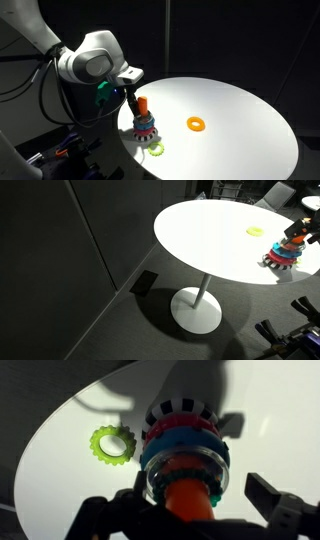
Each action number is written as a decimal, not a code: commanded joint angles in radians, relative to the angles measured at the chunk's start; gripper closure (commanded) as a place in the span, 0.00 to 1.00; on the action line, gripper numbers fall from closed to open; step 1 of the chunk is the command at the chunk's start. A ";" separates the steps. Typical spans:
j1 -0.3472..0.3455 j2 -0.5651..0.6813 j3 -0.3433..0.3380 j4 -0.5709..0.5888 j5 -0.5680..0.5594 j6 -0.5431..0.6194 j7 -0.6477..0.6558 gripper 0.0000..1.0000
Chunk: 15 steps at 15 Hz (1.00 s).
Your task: Pick up the dark green ring from the stack of rings and put it on the table
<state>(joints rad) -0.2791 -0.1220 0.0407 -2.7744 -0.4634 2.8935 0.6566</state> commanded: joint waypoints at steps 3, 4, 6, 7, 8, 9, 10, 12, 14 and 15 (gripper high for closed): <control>-0.033 0.020 0.006 0.019 -0.071 0.033 0.069 0.00; -0.037 0.023 0.006 0.020 -0.080 0.036 0.076 0.00; -0.043 0.028 0.005 0.022 -0.101 0.038 0.094 0.00; -0.047 0.031 0.005 0.022 -0.110 0.040 0.102 0.00; -0.049 0.033 0.004 0.023 -0.116 0.041 0.107 0.00; -0.052 0.033 0.004 0.024 -0.127 0.044 0.114 0.00; -0.055 0.034 0.004 0.025 -0.134 0.046 0.119 0.08; -0.059 0.035 0.005 0.027 -0.151 0.047 0.135 0.34; -0.061 0.032 0.005 0.031 -0.167 0.050 0.150 0.50; -0.062 0.032 0.004 0.034 -0.174 0.049 0.155 0.57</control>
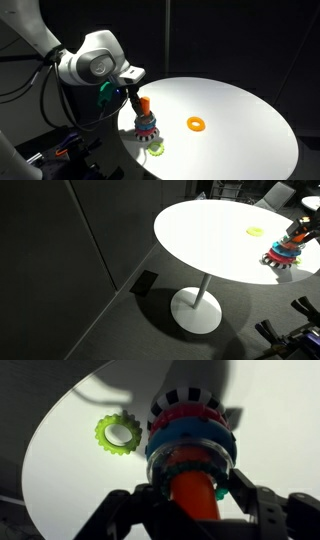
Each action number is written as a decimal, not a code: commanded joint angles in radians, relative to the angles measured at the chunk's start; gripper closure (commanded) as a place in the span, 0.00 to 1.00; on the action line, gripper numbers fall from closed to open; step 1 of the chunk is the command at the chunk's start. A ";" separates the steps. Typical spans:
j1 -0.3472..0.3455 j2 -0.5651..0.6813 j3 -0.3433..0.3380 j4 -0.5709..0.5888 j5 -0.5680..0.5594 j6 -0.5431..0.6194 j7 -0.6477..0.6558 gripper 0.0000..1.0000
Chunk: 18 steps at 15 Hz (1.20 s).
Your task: Pick up the dark green ring from the stack of rings and put it on the table
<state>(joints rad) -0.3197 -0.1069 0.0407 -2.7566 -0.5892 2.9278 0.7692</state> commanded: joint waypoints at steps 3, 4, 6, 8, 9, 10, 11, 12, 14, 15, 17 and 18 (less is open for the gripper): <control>-0.017 0.012 0.000 0.022 -0.041 0.009 0.039 0.59; -0.013 0.004 -0.002 0.024 -0.029 0.006 0.029 0.59; -0.005 -0.014 -0.005 0.030 -0.006 -0.003 0.012 0.69; -0.001 -0.020 -0.008 0.031 0.006 -0.007 0.004 0.72; 0.001 -0.023 -0.008 0.030 0.013 -0.007 0.001 0.72; 0.002 -0.025 -0.009 0.031 0.016 -0.009 0.000 0.72; 0.005 -0.026 -0.010 0.031 0.027 -0.009 -0.005 0.72; 0.007 -0.027 -0.011 0.032 0.038 -0.010 -0.010 0.72; 0.013 -0.027 -0.013 0.038 0.066 -0.014 -0.023 0.72; 0.013 -0.028 -0.012 0.040 0.074 -0.015 -0.024 0.72; 0.016 -0.025 -0.012 0.046 0.094 -0.021 -0.033 0.72; 0.018 -0.023 -0.012 0.047 0.104 -0.022 -0.039 0.72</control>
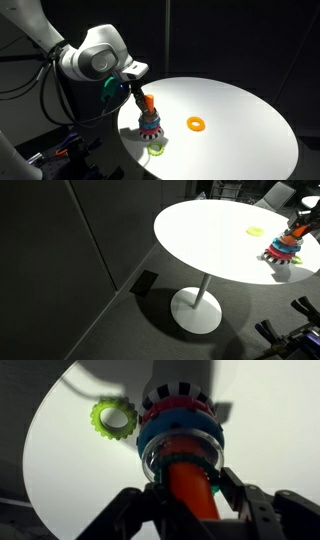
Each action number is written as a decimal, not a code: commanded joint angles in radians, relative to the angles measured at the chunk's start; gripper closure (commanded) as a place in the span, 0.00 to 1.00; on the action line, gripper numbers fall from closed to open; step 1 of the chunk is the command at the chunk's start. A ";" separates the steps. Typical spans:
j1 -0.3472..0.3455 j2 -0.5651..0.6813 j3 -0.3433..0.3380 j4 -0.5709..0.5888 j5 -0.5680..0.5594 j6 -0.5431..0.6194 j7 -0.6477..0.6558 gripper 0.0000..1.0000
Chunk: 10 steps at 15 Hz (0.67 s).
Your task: Pick up the dark green ring from the stack of rings and put it on the table
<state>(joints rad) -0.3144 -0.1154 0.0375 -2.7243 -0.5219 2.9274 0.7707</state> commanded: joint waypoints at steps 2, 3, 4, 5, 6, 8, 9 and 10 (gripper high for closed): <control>0.014 -0.010 -0.010 0.017 0.051 -0.025 -0.054 0.45; 0.014 -0.008 -0.010 0.016 0.057 -0.026 -0.060 0.30; 0.014 -0.007 -0.010 0.016 0.061 -0.027 -0.066 0.24; 0.013 -0.006 -0.011 0.016 0.066 -0.028 -0.072 0.18; 0.013 -0.005 -0.011 0.016 0.067 -0.028 -0.076 0.10; 0.012 -0.004 -0.011 0.016 0.070 -0.030 -0.083 0.00; 0.011 -0.004 -0.012 0.015 0.071 -0.031 -0.087 0.00; 0.011 -0.005 -0.014 0.014 0.073 -0.033 -0.093 0.00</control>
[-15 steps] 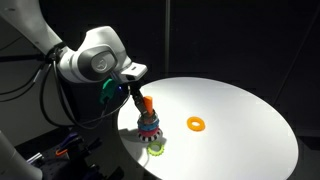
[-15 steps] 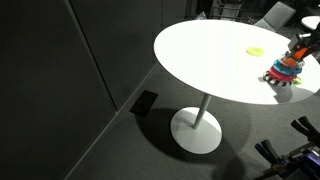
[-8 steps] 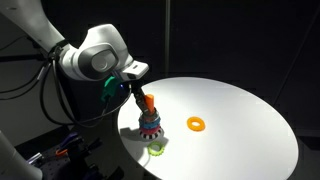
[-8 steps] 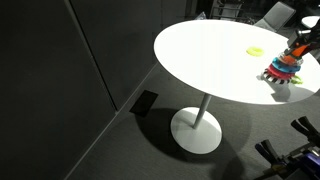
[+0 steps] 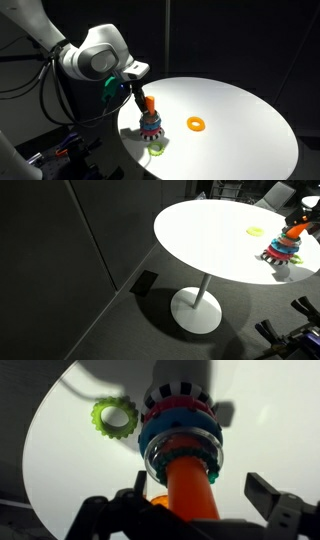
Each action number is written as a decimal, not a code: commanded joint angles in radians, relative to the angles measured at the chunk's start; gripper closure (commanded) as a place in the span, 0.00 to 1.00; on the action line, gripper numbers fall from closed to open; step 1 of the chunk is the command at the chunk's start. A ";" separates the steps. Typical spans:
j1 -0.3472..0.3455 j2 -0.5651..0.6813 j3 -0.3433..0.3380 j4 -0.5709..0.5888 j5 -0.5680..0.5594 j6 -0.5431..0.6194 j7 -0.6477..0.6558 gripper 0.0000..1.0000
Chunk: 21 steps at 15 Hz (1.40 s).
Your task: Pick up the dark green ring from the stack of rings and put it on the table
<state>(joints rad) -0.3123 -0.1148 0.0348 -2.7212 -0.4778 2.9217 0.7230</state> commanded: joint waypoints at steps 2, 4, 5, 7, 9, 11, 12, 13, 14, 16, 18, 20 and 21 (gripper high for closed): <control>0.002 -0.008 -0.013 0.009 0.019 -0.029 -0.041 0.00; -0.007 -0.010 -0.015 0.004 0.005 -0.024 -0.028 0.00; -0.009 -0.011 -0.018 0.002 0.002 -0.022 -0.024 0.00; -0.011 -0.010 -0.022 -0.001 -0.001 -0.020 -0.019 0.00; -0.016 -0.007 -0.024 -0.004 -0.010 -0.012 -0.010 0.00; -0.016 -0.004 -0.026 -0.006 -0.012 -0.006 -0.007 0.00; -0.017 -0.002 -0.025 -0.007 -0.017 -0.001 -0.001 0.00; -0.017 0.000 -0.025 -0.008 -0.019 0.003 0.000 0.00; -0.017 0.003 -0.024 -0.009 -0.020 0.007 0.002 0.00; -0.016 0.009 -0.023 -0.010 -0.021 0.012 0.005 0.00; -0.017 0.015 -0.023 -0.010 -0.021 0.017 0.009 0.00; -0.014 0.022 -0.024 -0.011 -0.013 0.024 0.007 0.00; -0.013 0.025 -0.025 -0.012 -0.011 0.029 0.007 0.00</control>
<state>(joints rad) -0.3190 -0.0976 0.0116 -2.7282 -0.4778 2.9242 0.7162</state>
